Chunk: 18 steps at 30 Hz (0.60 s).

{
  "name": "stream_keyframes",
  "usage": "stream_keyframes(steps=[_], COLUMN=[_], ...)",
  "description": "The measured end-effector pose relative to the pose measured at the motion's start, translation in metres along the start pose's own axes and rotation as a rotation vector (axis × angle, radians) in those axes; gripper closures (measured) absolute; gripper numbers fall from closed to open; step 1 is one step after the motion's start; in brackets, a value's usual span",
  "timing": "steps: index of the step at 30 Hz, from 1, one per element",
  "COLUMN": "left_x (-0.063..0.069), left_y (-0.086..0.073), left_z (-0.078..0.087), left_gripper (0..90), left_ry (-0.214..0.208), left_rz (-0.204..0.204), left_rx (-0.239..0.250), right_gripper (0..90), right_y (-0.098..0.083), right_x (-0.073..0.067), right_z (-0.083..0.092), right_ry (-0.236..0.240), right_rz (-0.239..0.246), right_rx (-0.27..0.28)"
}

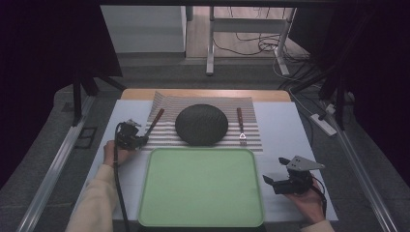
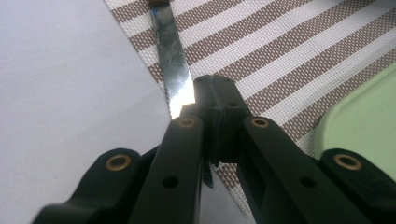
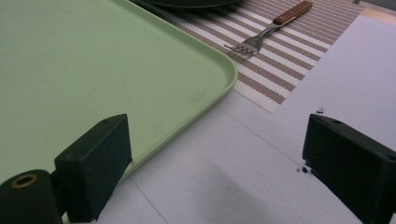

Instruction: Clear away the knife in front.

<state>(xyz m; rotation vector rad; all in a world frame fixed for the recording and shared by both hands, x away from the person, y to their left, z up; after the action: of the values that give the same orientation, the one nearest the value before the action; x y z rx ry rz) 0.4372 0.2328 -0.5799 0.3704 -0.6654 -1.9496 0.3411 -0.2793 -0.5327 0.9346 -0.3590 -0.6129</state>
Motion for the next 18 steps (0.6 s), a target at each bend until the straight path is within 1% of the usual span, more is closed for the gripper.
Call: stream_keyframes(steps=[3, 4, 5, 6, 7, 8, 9, 11, 13, 15, 18], left_x=[-0.001, -0.002, -0.002, -0.002, -0.004, -0.004, -0.007, -0.012, -0.018, -0.025, -0.033], left_y=[0.006, 0.012, 0.017, 0.017, 0.026, 0.026, 0.038, 0.051, 0.062, 0.071, 0.079], left_z=[0.003, 0.004, 0.004, 0.004, 0.002, 0.002, -0.002, -0.006, -0.012, -0.02, -0.032], left_gripper=[88.5, 88.5, 88.5, 88.5, 88.5, 88.5, 88.5, 88.5, 88.5, 88.6, 88.6], left_ry=[0.012, 0.011, 0.016, 0.016, 0.03, 0.03, 0.054, 0.087, 0.11, 0.129, 0.134], left_rz=[0.001, 0.009, 0.006, 0.006, -0.004, -0.004, -0.011, -0.018, -0.009, -0.003, 0.015], left_rx=[0.027, 0.046, 0.056, 0.056, 0.069, 0.069, 0.071, 0.064, 0.064, 0.052, 0.033], right_gripper=[8.1, 8.1, 8.1, 8.1, 8.1, 8.1, 8.1, 8.1, 8.2, 8.2, 8.2], right_y=[0.0, 0.0, 0.0, 0.0, -0.001, -0.001, -0.001, -0.001, -0.001, -0.001, -0.001], right_x=[0.0, 0.0, 0.0, 0.0, 0.0, 0.0, 0.0, 0.0, -0.001, -0.001, -0.002], right_z=[0.0, 0.001, 0.001, 0.001, 0.002, 0.002, 0.002, 0.002, 0.001, 0.002, 0.001], right_ry=[0.0, -0.002, -0.003, -0.003, -0.006, -0.006, -0.006, -0.004, -0.001, 0.0, 0.004], right_rz=[0.0, 0.0, -0.001, -0.001, -0.006, -0.006, -0.008, -0.009, -0.006, -0.003, -0.004], right_rx=[0.0, -0.003, -0.002, -0.002, 0.003, 0.003, 0.005, 0.008, 0.008, 0.002, 0.003])
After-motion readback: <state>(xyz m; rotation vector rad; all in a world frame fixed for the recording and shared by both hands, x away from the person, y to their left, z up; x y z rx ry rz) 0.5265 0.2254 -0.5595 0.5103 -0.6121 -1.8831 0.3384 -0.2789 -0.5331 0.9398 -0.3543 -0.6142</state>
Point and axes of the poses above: each handheld gripper's, and its own axes: z roughly backward along the jaws, y roughly out of its top, x roughly to its right, the point moved 6 cm from there along -z, roughly forward along the jaws, and after that the axes turned 5 degrees about y, right-handed, at the moved point
